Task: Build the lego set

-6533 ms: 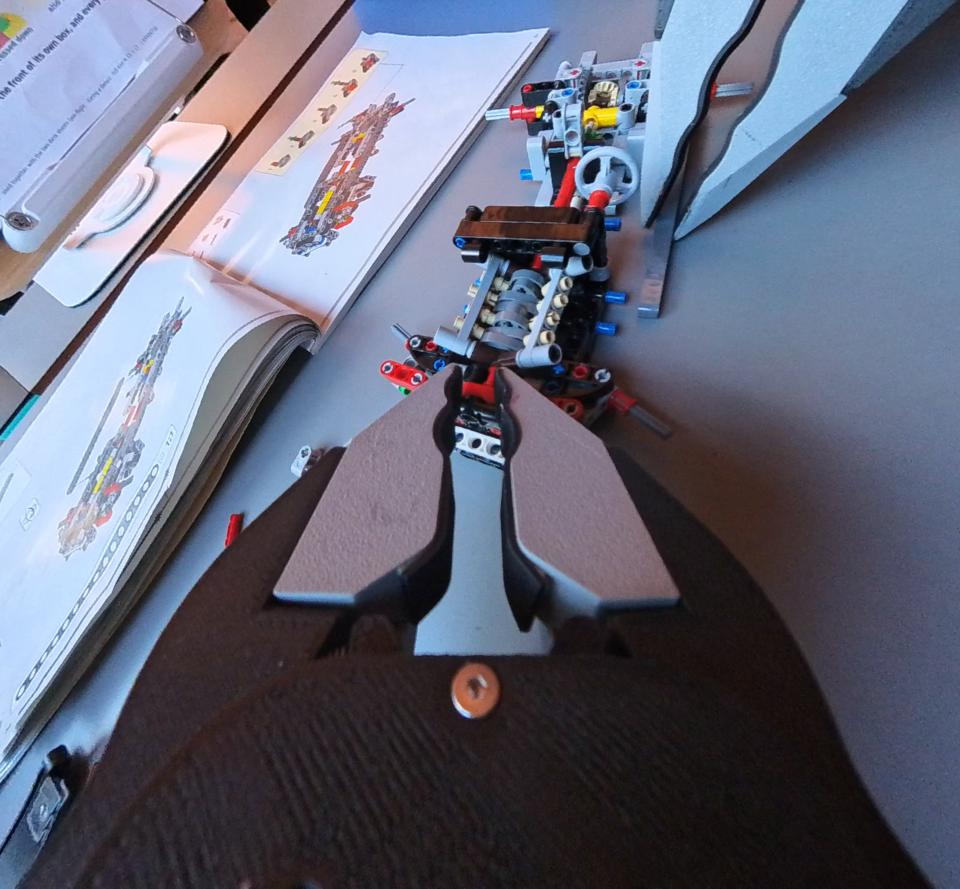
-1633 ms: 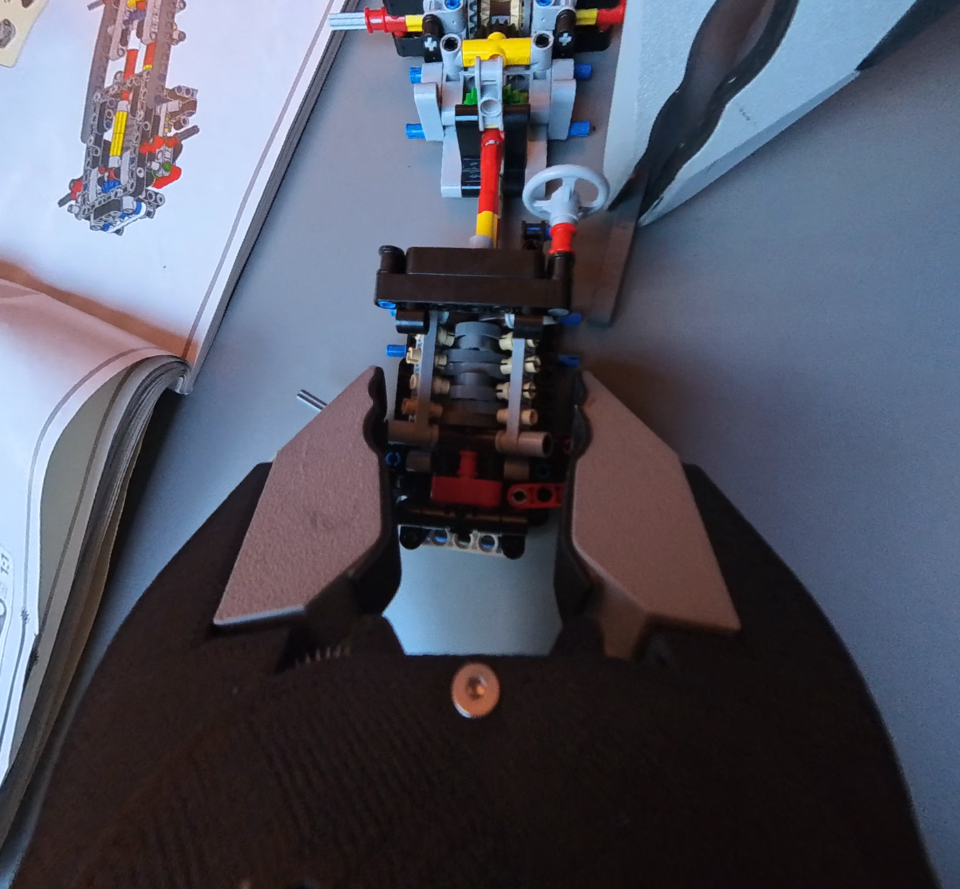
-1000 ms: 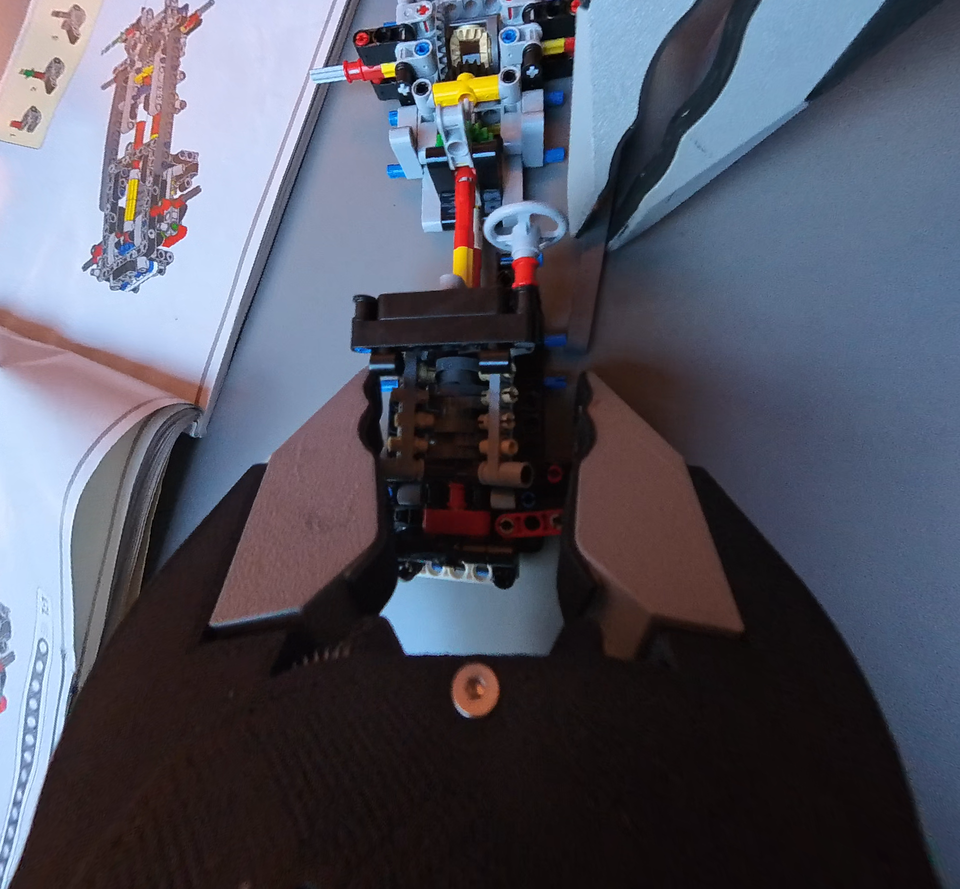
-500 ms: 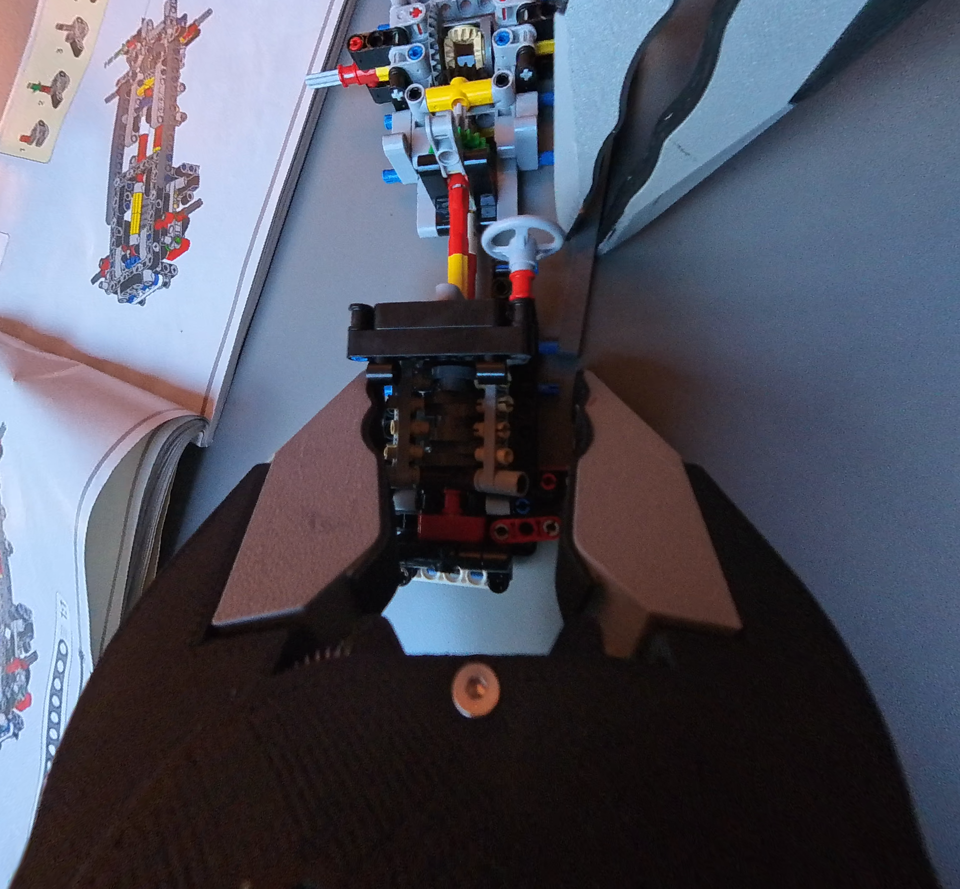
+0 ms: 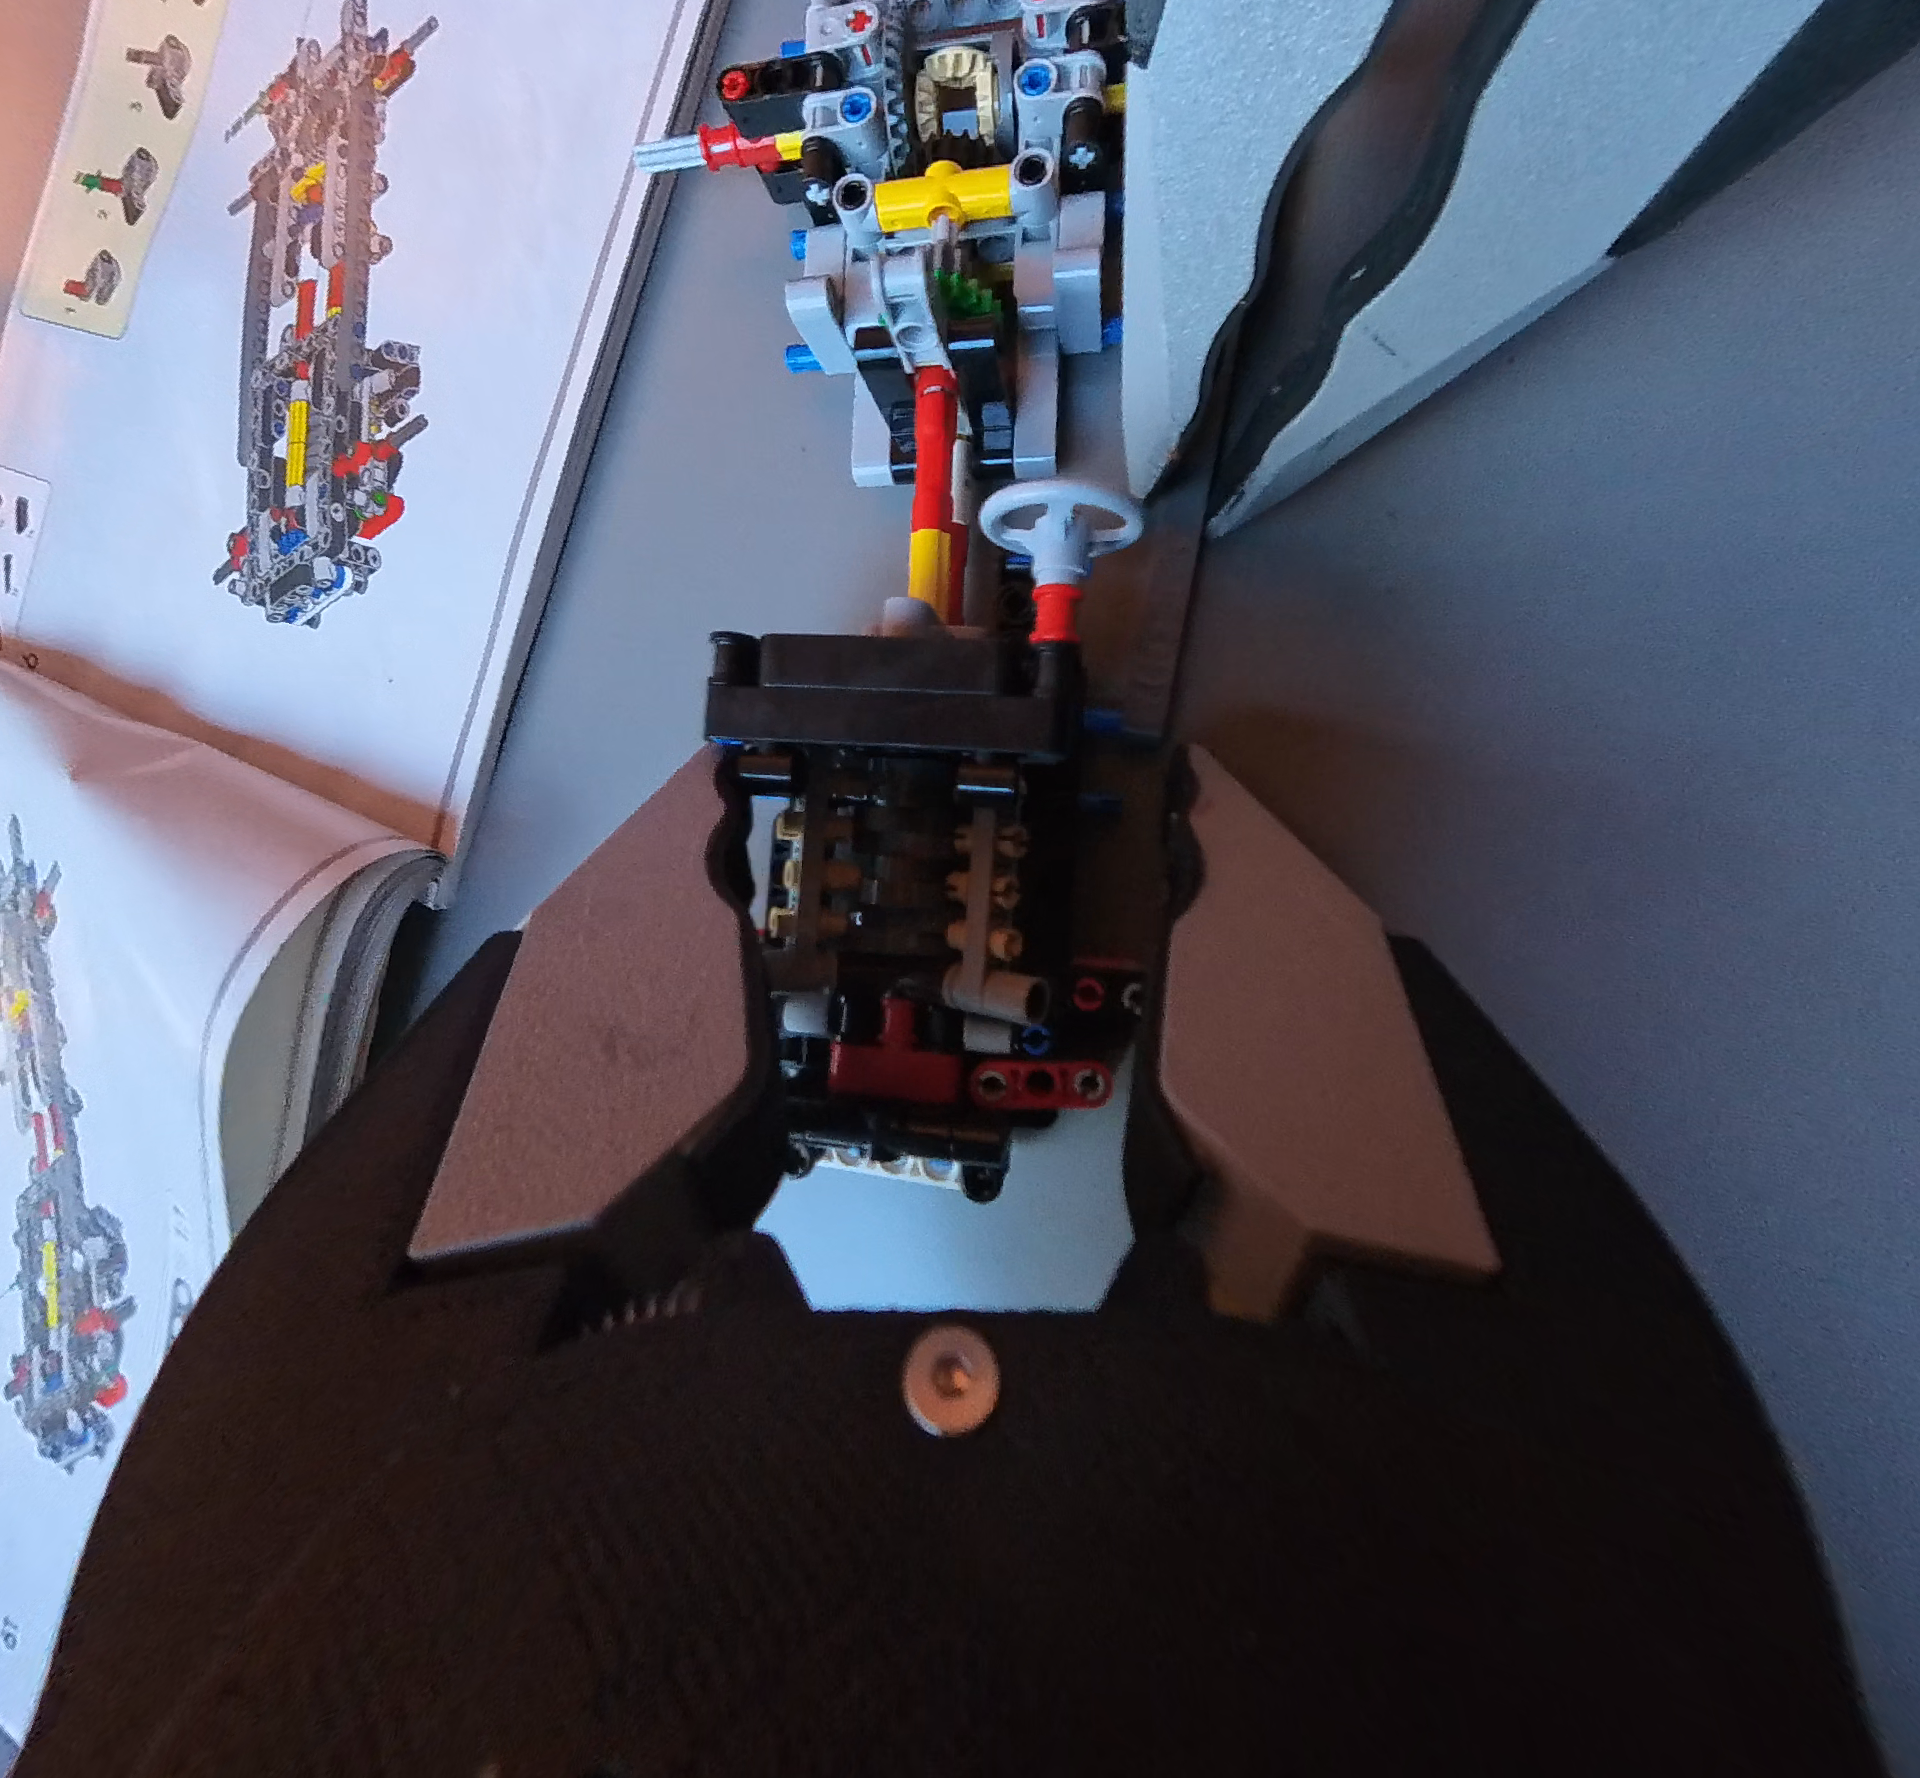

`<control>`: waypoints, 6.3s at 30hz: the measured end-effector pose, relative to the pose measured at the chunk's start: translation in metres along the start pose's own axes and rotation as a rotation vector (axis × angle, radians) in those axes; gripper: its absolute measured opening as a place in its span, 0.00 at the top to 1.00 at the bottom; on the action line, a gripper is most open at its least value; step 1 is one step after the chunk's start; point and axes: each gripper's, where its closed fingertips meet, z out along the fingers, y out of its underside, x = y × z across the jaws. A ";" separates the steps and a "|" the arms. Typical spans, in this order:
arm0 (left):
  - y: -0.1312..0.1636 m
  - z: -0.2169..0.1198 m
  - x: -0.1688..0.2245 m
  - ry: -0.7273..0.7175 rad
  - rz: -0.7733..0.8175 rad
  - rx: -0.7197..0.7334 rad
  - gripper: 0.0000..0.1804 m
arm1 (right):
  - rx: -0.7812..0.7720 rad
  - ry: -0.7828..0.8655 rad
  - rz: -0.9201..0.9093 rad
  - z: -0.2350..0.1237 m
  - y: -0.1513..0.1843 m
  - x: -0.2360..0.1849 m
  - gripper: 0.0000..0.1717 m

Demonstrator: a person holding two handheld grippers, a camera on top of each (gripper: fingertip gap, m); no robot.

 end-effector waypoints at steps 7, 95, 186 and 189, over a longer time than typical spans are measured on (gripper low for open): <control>-0.007 -0.007 -0.005 0.020 0.022 0.062 0.57 | 0.012 -0.007 0.001 0.000 0.000 0.000 0.97; -0.007 0.008 -0.003 -0.013 -0.084 0.074 0.59 | 0.000 0.208 0.023 -0.041 0.061 0.065 0.65; -0.004 0.006 -0.005 -0.001 -0.125 0.066 0.60 | 0.055 -0.090 -0.064 -0.017 0.051 0.078 0.73; -0.004 0.006 -0.006 -0.005 -0.135 0.065 0.61 | 0.019 -0.076 -0.066 -0.014 0.050 0.081 0.74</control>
